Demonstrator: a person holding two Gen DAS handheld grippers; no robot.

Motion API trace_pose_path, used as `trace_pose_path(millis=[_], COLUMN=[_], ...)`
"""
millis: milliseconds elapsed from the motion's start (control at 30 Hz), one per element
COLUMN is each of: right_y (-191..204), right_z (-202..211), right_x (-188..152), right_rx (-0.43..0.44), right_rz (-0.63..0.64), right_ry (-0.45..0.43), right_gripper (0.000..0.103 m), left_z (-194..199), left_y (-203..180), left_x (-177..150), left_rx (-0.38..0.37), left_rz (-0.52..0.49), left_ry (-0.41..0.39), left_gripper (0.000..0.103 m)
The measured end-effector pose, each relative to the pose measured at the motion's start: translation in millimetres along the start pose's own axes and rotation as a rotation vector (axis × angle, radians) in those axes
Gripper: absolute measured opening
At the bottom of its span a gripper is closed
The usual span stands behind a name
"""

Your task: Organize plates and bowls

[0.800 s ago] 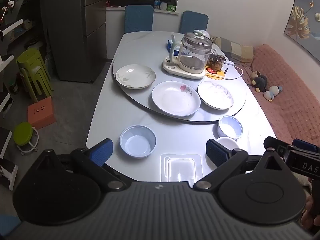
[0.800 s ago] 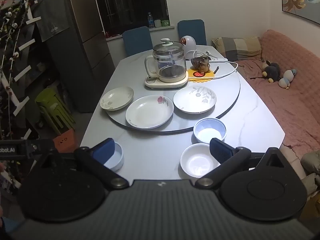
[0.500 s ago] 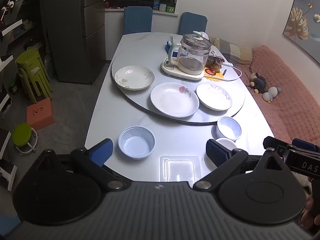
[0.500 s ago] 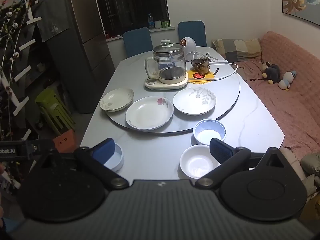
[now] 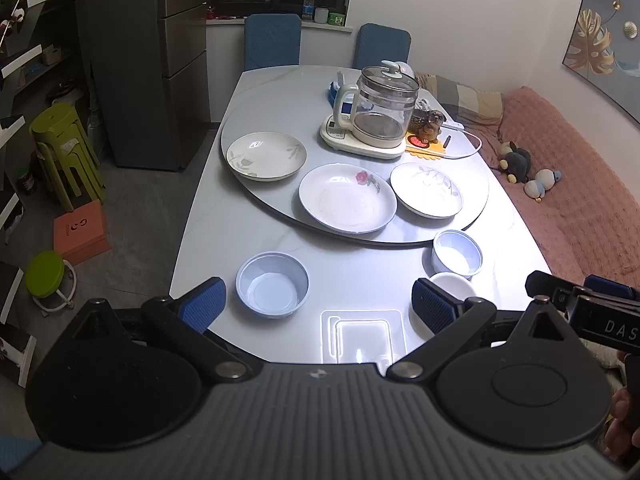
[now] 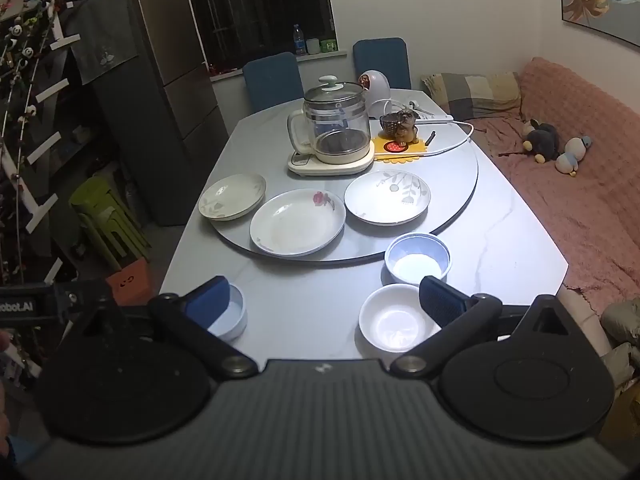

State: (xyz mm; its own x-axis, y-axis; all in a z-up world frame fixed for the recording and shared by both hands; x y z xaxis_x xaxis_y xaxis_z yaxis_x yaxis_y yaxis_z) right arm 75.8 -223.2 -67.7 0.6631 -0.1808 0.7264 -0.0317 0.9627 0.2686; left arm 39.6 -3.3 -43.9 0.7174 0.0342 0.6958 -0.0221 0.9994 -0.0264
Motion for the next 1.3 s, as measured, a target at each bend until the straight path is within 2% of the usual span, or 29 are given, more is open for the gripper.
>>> trace_pose_path(millis=[1300], right_y=[-6.7], right_z=[-0.6], right_x=[-3.6], right_rx=[0.006], right_rz=[-0.008], right_ry=[0.011], right_gripper=[0.103], left_z=[0.7], left_y=[-2.7], left_x=[-0.8], left_rx=[0.009], left_rz=[-0.001], left_ry=[0.004], left_gripper=[0.101])
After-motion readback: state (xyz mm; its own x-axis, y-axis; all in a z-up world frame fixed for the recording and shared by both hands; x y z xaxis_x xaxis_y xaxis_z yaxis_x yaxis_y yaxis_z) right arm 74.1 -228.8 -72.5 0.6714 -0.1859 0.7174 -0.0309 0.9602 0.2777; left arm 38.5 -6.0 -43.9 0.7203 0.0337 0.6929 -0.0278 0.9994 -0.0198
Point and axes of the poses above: each gripper's, at about its wrist camera, not at the fingertips, and z roughly against the way its jaws point, y to its left, x to its top, the point moved 6 cm from there along -z, roughly the way its jaws point, and after that the axes turned 7 degrees about -z, right-handed, at the moved point
